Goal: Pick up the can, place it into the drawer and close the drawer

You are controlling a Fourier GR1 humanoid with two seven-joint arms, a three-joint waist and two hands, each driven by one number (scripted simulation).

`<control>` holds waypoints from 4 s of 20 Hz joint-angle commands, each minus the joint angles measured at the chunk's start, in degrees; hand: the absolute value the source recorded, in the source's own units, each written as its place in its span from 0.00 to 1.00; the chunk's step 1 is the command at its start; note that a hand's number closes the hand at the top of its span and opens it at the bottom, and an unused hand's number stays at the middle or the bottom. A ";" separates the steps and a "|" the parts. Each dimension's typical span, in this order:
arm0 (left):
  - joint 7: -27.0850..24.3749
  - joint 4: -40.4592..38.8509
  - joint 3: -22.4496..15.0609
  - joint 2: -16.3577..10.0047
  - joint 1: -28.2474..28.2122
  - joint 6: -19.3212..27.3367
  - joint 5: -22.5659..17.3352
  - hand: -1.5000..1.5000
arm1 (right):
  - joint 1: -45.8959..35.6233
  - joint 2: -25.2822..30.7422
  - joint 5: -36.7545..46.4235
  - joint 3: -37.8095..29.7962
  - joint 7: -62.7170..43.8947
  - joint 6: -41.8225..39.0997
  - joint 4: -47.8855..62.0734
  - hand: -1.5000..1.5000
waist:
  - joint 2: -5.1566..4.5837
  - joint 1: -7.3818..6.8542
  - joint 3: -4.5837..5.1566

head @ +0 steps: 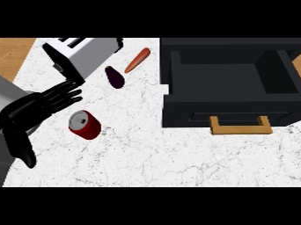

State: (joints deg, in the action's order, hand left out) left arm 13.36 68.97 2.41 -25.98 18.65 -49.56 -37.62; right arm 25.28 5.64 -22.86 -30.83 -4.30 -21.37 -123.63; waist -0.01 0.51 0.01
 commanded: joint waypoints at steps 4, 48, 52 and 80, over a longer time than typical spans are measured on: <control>-12.09 -10.97 3.11 3.13 2.38 -3.36 15.09 0.00 | 0.71 -0.69 -0.69 -1.83 -1.56 -2.55 -1.44 0.00 | -0.10 0.27 0.04; -43.72 -54.38 0.32 8.73 16.07 -4.65 39.43 1.00 | 2.03 -2.49 -9.69 -8.89 -6.69 -8.76 -5.08 0.00 | -0.34 1.58 0.13; -44.13 -51.37 0.05 10.74 16.12 -6.92 38.42 1.00 | 0.02 -0.92 -9.89 -10.17 -7.07 -7.76 -2.01 0.00 | -0.17 0.69 0.08; -20.97 -8.52 5.40 25.92 15.37 52.44 20.99 1.00 | 5.97 -5.63 -9.81 -8.43 -7.82 -5.92 -9.74 0.00 | 0.68 -0.92 -0.08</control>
State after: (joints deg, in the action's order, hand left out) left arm -14.68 51.32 11.32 -1.01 33.12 -3.48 -15.27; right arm 30.35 0.18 -31.85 -40.44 -11.49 -28.14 -131.29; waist 0.82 -0.96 -0.13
